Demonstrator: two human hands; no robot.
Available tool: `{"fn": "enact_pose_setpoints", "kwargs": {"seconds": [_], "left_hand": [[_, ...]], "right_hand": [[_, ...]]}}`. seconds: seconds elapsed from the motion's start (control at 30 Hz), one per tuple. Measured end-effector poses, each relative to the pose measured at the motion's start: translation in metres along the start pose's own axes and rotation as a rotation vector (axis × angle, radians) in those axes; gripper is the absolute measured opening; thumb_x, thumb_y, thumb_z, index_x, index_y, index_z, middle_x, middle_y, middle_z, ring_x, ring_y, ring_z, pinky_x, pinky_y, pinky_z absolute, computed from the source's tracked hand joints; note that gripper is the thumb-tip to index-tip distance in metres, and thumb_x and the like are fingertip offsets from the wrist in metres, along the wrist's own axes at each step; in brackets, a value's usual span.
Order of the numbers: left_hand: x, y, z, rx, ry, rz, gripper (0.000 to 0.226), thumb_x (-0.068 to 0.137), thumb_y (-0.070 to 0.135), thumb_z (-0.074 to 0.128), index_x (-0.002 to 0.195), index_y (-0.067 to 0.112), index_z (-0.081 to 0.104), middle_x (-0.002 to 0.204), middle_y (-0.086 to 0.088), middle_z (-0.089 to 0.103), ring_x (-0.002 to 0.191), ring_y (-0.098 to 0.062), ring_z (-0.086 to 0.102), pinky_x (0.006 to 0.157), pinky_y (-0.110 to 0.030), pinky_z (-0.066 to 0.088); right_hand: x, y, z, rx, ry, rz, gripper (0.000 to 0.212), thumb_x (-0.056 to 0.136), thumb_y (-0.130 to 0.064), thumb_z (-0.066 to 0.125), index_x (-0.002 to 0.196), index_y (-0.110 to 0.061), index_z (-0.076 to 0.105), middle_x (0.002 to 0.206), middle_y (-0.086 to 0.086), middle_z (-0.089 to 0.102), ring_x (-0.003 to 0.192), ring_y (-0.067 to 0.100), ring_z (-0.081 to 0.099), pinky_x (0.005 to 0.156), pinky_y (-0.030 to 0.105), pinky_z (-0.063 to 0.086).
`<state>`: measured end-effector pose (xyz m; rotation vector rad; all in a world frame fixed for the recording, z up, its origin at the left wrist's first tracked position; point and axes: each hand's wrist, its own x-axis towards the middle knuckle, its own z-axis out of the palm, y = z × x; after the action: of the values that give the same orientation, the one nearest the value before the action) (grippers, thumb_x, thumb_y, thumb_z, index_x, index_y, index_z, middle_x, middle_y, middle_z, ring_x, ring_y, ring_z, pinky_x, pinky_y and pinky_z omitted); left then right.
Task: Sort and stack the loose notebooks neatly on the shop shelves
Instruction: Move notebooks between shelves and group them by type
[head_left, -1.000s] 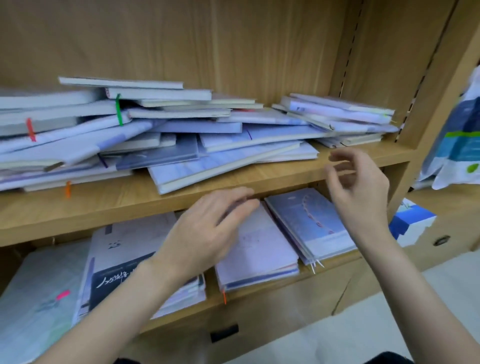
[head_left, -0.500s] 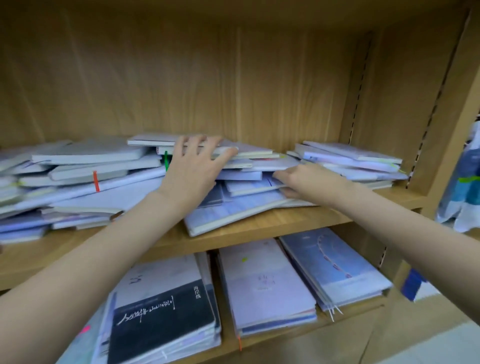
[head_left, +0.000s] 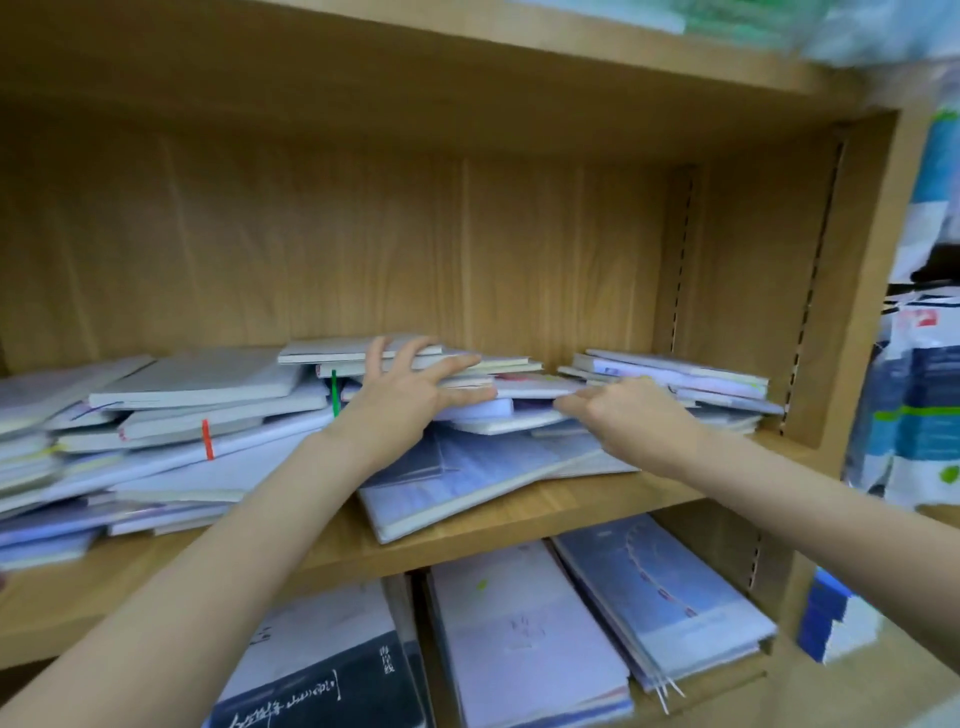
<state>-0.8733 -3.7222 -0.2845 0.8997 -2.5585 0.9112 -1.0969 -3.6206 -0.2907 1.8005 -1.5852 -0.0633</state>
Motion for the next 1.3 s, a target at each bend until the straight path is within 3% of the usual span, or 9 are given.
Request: {"fn": "enact_pose_setpoints", "kwargs": {"seconds": [0.13, 0.27, 0.37, 0.53, 0.8, 0.93, 1.03, 1.13, 1.3], "left_hand": [[-0.004, 0.004, 0.007, -0.041, 0.002, -0.014, 0.094, 0.083, -0.013, 0.036, 0.139, 0.057, 0.010, 0.155, 0.020, 0.001, 0.142, -0.026, 0.000, 0.110, -0.054, 0.001], [-0.003, 0.019, -0.005, -0.118, -0.076, -0.080, 0.070, 0.090, 0.006, 0.039, 0.140, 0.051, 0.022, 0.155, 0.018, 0.009, 0.143, -0.024, -0.001, 0.112, -0.055, -0.002], [-0.007, 0.026, -0.011, -0.225, -0.065, -0.109, 0.060, 0.091, 0.012, 0.037, 0.141, 0.044, 0.029, 0.154, 0.017, 0.015, 0.144, -0.024, -0.003, 0.114, -0.052, -0.006], [-0.020, 0.033, -0.001, -0.160, -0.092, -0.071, 0.061, 0.090, 0.017, 0.038, 0.144, 0.042, 0.022, 0.157, 0.012, 0.002, 0.141, -0.033, -0.019, 0.109, -0.054, -0.016], [-0.012, 0.036, -0.020, -0.126, -0.388, -0.045, 0.073, 0.089, -0.002, 0.031, 0.144, 0.045, 0.020, 0.156, 0.005, -0.017, 0.134, -0.041, -0.032, 0.107, -0.060, -0.018], [-0.013, 0.039, -0.031, -0.215, -0.458, -0.038, 0.066, 0.090, -0.001, 0.031, 0.138, 0.043, 0.037, 0.157, 0.002, -0.012, 0.135, -0.041, -0.030, 0.108, -0.063, -0.013], [-0.022, 0.057, -0.033, -0.562, -0.203, -0.036, 0.058, 0.082, 0.007, 0.030, 0.126, 0.038, 0.051, 0.156, -0.004, 0.018, 0.143, -0.038, -0.005, 0.114, -0.054, -0.001], [-0.057, 0.105, -0.024, -0.784, 0.030, 0.125, 0.054, 0.075, 0.006, 0.032, 0.119, 0.019, 0.060, 0.143, -0.007, 0.043, 0.140, -0.025, 0.024, 0.111, -0.015, 0.000], [-0.110, 0.158, 0.035, -0.969, -0.470, 0.117, 0.054, 0.096, 0.011, 0.040, 0.140, 0.037, 0.025, 0.148, 0.007, 0.027, 0.128, -0.019, 0.039, 0.100, -0.028, 0.032]], "right_hand": [[-0.057, 0.008, -0.004, 0.254, 0.237, 0.030, 0.024, 0.064, -0.003, 0.071, 0.085, -0.014, 0.071, 0.072, 0.002, 0.072, 0.057, 0.023, 0.067, 0.039, 0.028, 0.048], [-0.100, -0.013, 0.025, 0.655, 0.120, 0.410, 0.028, 0.083, -0.005, 0.065, 0.110, -0.011, 0.067, 0.108, 0.005, 0.069, 0.097, 0.025, 0.065, 0.078, 0.026, 0.044], [-0.109, -0.018, 0.032, 1.281, 0.299, 0.982, 0.027, 0.089, -0.007, 0.059, 0.116, -0.011, 0.060, 0.118, 0.006, 0.062, 0.102, 0.019, 0.061, 0.091, 0.026, 0.047], [-0.079, -0.048, 0.006, 2.034, 0.338, 1.226, 0.032, 0.090, -0.008, 0.061, 0.118, -0.003, 0.048, 0.114, 0.016, 0.061, 0.091, 0.028, 0.066, 0.062, 0.030, 0.059], [-0.088, -0.054, -0.025, 1.980, 0.458, 1.286, 0.060, 0.090, 0.000, 0.057, 0.141, -0.008, 0.028, 0.086, 0.000, 0.055, 0.070, 0.017, 0.063, 0.050, 0.020, 0.052], [-0.148, -0.061, -0.029, 1.948, 0.476, 1.290, 0.048, 0.089, -0.001, 0.058, 0.134, -0.010, 0.042, 0.095, 0.006, 0.068, 0.065, 0.016, 0.069, 0.050, 0.023, 0.053], [-0.188, -0.078, -0.006, 1.957, 0.424, 1.385, 0.040, 0.091, 0.002, 0.052, 0.128, -0.012, 0.045, 0.107, 0.007, 0.066, 0.081, 0.021, 0.066, 0.059, 0.026, 0.052], [-0.212, -0.107, 0.032, 2.046, 0.307, 1.481, 0.050, 0.089, 0.008, 0.043, 0.131, -0.018, 0.044, 0.119, 0.008, 0.062, 0.095, 0.026, 0.061, 0.069, 0.033, 0.049], [-0.243, -0.132, 0.074, 2.148, 0.189, 1.541, 0.067, 0.085, 0.014, 0.036, 0.134, -0.031, 0.042, 0.122, 0.002, 0.061, 0.103, 0.026, 0.059, 0.076, 0.040, 0.048]]}}
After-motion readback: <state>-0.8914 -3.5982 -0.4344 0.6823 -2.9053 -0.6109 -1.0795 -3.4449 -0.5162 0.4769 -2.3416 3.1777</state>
